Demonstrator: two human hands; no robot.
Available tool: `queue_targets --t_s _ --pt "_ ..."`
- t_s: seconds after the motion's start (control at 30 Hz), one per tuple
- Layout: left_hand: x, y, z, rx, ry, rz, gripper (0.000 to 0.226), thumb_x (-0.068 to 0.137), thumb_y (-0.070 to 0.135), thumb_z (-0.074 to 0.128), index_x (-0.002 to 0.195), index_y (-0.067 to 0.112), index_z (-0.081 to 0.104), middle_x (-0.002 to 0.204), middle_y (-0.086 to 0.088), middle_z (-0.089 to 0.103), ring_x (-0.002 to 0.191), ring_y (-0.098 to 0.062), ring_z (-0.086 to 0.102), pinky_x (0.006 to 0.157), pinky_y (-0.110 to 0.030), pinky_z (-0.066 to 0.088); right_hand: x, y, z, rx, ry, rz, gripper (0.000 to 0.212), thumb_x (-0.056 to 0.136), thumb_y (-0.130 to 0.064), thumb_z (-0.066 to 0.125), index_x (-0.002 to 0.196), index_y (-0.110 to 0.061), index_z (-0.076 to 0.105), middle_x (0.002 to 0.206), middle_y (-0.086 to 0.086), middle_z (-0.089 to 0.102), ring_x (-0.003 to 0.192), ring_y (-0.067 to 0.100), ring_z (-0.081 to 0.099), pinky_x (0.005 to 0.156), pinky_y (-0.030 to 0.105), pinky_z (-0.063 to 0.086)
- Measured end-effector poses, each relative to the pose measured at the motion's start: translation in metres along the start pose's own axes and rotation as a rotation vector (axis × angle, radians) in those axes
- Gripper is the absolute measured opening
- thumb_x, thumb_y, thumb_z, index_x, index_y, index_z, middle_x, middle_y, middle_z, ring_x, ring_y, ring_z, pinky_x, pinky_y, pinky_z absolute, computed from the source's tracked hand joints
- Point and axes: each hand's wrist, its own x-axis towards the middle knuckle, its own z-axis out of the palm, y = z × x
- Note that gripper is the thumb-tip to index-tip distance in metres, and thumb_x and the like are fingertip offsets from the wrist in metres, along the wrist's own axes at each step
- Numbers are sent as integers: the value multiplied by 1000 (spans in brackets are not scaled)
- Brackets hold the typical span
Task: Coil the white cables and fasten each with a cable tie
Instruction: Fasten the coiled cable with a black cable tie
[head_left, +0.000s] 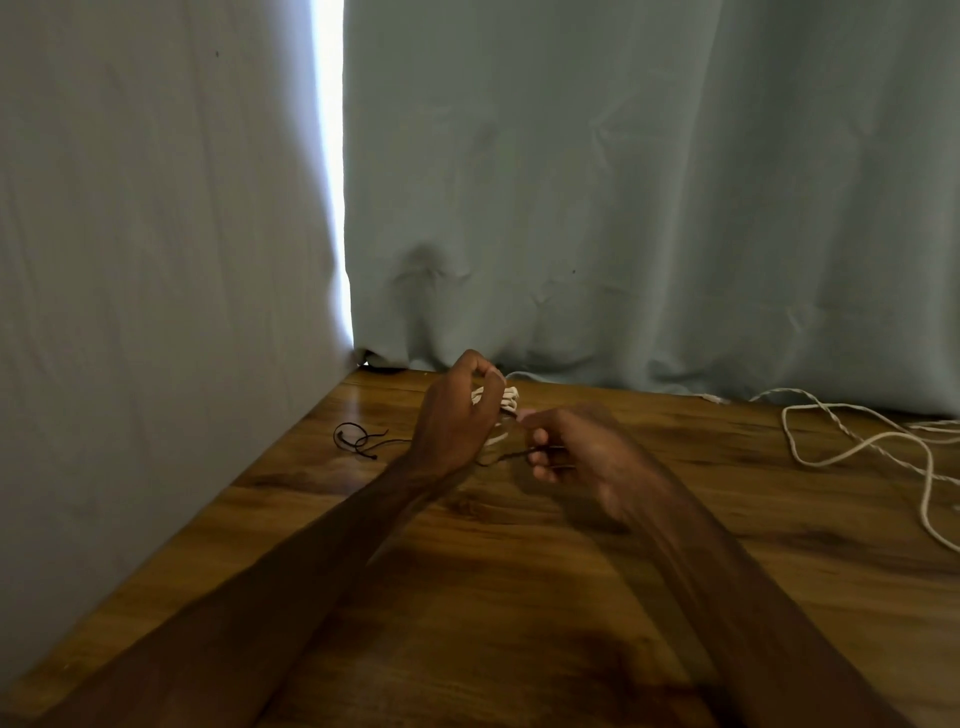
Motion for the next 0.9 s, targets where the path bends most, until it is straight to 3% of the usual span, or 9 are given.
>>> queue_targets --t_s 0.1,0.2,0.27,0.37,0.5,0.57,0.67,0.77,0.9 --pt "2 -4 -1 -38 23 -76 17 102 24 53 98 12 65 82 6 70 71 -5 69 63 -31 57 1 -6 -24 162 -66 1 26 96 -11 60 121 -13 67 67 -5 64 59 11 59 57 26 53" --pt "0 -5 5 -54 13 -132 18 101 27 54 99 13 66 87 2 73 77 -13 72 69 -43 61 -7 -11 -52 448 -281 -16 30 99 -5 52 125 -5 67 86 0 70 75 13 65 65 26 60" --pt "-2 -3 13 -126 -9 -204 17 101 28 56 98 15 67 90 -2 74 80 -18 74 73 -50 61 -10 -9 -69 552 -324 -83 34 98 2 48 128 0 65 100 6 74 86 15 70 72 25 61" --pt "-5 4 30 -215 -70 -280 26 89 48 55 92 25 67 91 -5 76 84 -25 75 77 -55 61 -10 -4 -85 450 -213 -220 29 93 0 60 121 0 69 115 16 75 97 20 75 76 25 62" --pt "-12 14 60 -265 -167 -298 28 87 46 56 91 22 68 91 -8 77 86 -27 75 80 -50 61 -6 -7 -109 140 103 -386 23 91 -24 71 104 -5 77 83 7 73 66 14 65 55 24 53" --pt "-13 20 73 -294 -190 -332 22 90 42 56 89 23 67 86 -6 76 78 -25 73 71 -41 60 0 -9 -125 54 210 -423 22 96 -26 69 104 -8 79 76 4 66 64 12 57 54 24 49" --pt "-16 32 94 -358 -195 -403 16 101 19 55 89 17 65 67 1 63 51 -10 55 46 -22 41 10 -8 -140 161 276 -421 23 97 -22 68 109 -6 77 88 9 72 75 13 65 63 23 56" --pt "-19 37 115 -432 -266 -452 17 103 13 51 90 12 62 65 -2 59 43 -6 48 41 -18 34 19 -2 -151 373 368 -388 26 93 -18 73 111 0 75 97 14 75 74 11 69 66 21 59" --pt "-21 37 126 -522 -297 -478 16 105 11 47 96 5 60 69 -8 57 42 -6 43 39 -16 31 17 7 -161 408 398 -342 29 89 -23 78 108 -1 76 81 3 75 66 9 62 60 20 55"
